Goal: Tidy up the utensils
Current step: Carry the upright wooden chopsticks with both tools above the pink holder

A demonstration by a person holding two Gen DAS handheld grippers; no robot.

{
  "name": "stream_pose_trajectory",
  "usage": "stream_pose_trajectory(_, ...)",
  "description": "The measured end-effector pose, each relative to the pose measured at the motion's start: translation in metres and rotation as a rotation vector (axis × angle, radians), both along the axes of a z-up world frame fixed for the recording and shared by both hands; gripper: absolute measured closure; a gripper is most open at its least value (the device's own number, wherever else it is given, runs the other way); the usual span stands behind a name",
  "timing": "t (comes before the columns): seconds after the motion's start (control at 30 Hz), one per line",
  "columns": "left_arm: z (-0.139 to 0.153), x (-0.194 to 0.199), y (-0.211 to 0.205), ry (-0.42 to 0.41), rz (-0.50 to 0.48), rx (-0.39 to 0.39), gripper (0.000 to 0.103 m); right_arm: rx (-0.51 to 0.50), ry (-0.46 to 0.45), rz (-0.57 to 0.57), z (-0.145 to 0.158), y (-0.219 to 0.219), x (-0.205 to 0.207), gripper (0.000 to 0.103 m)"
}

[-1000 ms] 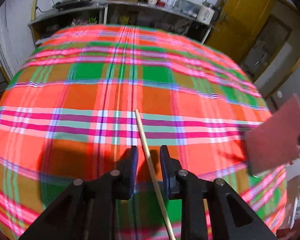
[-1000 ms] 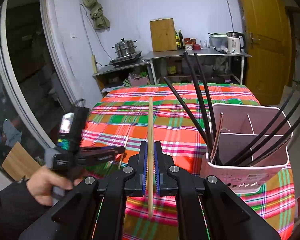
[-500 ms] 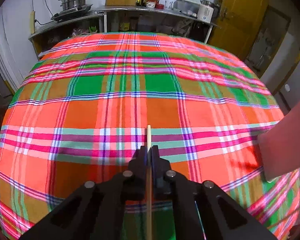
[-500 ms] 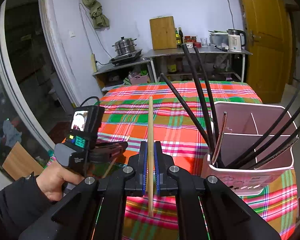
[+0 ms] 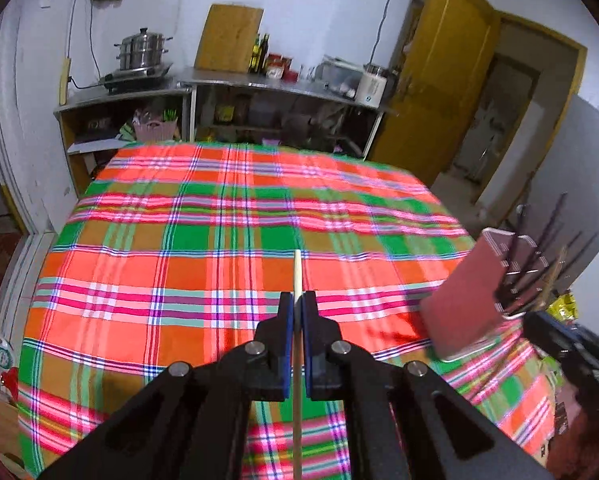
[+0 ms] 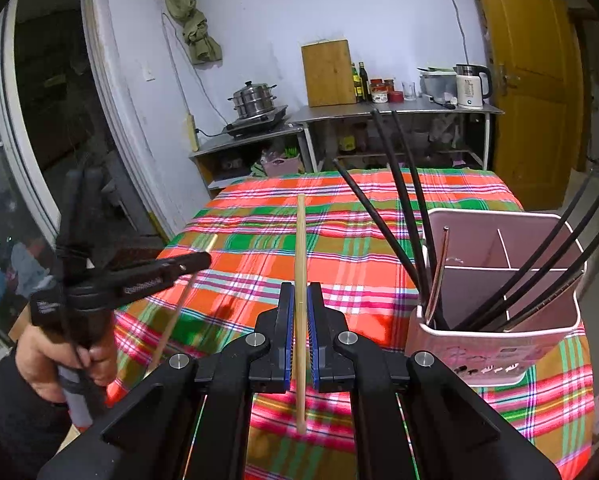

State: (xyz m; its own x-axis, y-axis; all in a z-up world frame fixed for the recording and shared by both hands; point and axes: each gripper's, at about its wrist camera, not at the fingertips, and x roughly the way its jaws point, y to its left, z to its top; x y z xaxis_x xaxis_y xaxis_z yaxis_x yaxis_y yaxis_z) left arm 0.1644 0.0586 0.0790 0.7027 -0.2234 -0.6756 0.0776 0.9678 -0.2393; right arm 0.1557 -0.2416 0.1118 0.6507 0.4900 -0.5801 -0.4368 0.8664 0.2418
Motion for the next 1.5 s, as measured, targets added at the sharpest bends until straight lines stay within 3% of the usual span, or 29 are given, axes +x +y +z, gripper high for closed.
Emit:
stream_pose_trajectory(0.87,0.033,-0.049,-0.006,-0.060,-0.050,-0.115,0.098,0.016,-0.029,0.005,0.015,-0.003,-0.014,0.097)
stream_pose_trajectory(1.5,0.041,-0.062,-0.018,-0.082,-0.094,-0.117,0.098,0.024,-0.029,-0.001,0.013,-0.004,-0.016,0.097)
